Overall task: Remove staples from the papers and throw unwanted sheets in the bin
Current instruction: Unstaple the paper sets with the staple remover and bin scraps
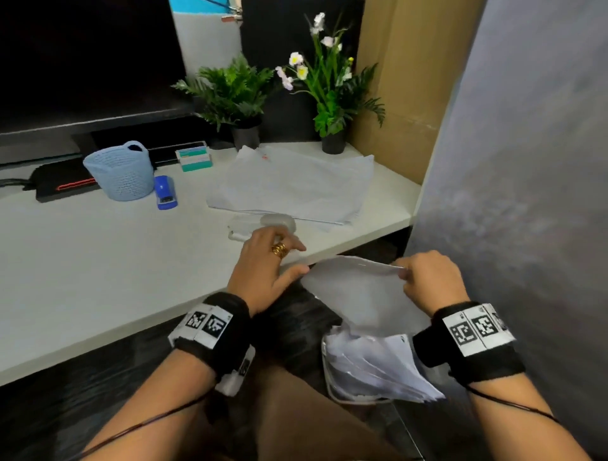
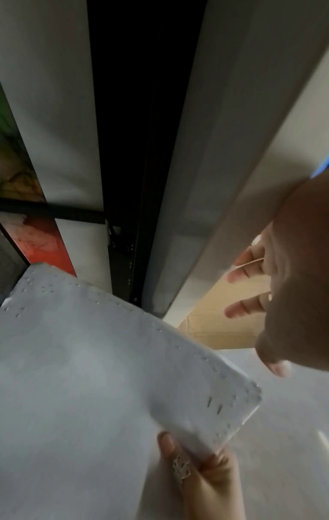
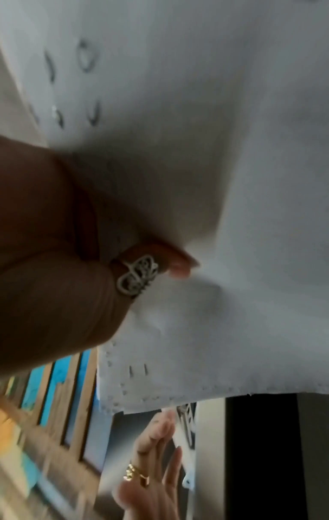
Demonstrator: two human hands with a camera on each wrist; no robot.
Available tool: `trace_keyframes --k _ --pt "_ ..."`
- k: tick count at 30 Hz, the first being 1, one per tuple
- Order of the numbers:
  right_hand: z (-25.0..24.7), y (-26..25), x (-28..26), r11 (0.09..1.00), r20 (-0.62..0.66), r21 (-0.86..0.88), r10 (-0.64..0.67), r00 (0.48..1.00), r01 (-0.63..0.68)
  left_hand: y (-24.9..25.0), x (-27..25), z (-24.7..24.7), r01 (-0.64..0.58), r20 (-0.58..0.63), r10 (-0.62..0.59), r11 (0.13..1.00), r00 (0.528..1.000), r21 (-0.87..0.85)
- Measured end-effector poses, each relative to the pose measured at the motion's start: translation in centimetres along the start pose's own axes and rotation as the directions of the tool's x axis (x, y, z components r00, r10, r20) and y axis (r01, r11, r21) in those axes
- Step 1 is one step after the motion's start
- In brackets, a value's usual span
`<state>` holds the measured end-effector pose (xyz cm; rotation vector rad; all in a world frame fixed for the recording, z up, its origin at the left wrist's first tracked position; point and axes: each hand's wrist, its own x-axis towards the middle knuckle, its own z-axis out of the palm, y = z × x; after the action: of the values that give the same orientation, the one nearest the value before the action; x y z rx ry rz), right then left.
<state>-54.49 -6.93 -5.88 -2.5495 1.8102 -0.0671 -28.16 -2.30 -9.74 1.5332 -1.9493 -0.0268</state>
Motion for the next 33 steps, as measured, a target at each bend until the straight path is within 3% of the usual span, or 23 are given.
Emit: trace_keyframes --k 6,14,19,20,21,22,23,25,28,29,32,33 --pt "3.1 2.4 0.2 0.990 0.113 -0.059 0.133 0.985 -0.127 0.9 2.6 2.5 0.048 0.141 -0.078 0.977 0.987 0.208" --pt "12.8 1.9 1.1 0.995 0.303 -0.015 0.095 0.948 -0.095 0.2 2.4 2.9 0.016 0.222 -0.094 0.944 0.971 0.330" --pt "17.4 0.4 1.1 0.989 0.352 0.137 0.010 0.936 -0.062 0.3 2.4 3.0 0.045 0.198 -0.109 0.952 0.974 0.302" --pt "19.0 0.6 1.4 0.986 0.399 0.138 0.027 0.917 -0.089 0.3 2.4 3.0 0.046 0.198 -0.110 0.953 0.974 0.301" --pt "20.3 0.8 1.5 0.980 0.508 0.120 0.076 0.858 -0.157 0.3 2.4 2.9 0.046 0.198 -0.109 0.953 0.974 0.301" --pt "21.6 1.2 1.7 0.984 0.615 0.073 0.083 0.784 -0.162 0.4 2.5 2.9 0.045 0.199 -0.108 0.953 0.974 0.299" --pt "22.3 1.7 1.6 0.989 0.642 0.066 0.062 0.764 -0.135 0.3 2.5 2.9 0.044 0.202 -0.107 0.954 0.974 0.297" --pt "21.1 2.1 2.0 0.984 0.616 0.090 0.065 0.785 -0.152 0.3 2.5 2.9 0.045 0.208 -0.109 0.956 0.972 0.291" --pt "18.7 1.9 2.9 0.983 0.363 0.182 -0.076 0.929 0.010 0.4 2.5 2.9 0.050 0.204 -0.111 0.958 0.973 0.284" --pt "18.6 2.2 3.1 0.976 0.318 0.217 -0.087 0.944 0.017 0.4 2.6 2.9 0.056 0.203 -0.116 0.959 0.972 0.279" --pt "19.9 1.6 4.5 0.990 0.347 0.138 -0.067 0.935 0.020 0.4 2.6 3.0 0.063 0.199 -0.121 0.960 0.973 0.274" --pt "20.3 0.9 4.5 0.994 0.420 0.108 -0.057 0.906 0.012 0.4 2.6 2.9 0.061 0.201 -0.119 0.960 0.972 0.273"
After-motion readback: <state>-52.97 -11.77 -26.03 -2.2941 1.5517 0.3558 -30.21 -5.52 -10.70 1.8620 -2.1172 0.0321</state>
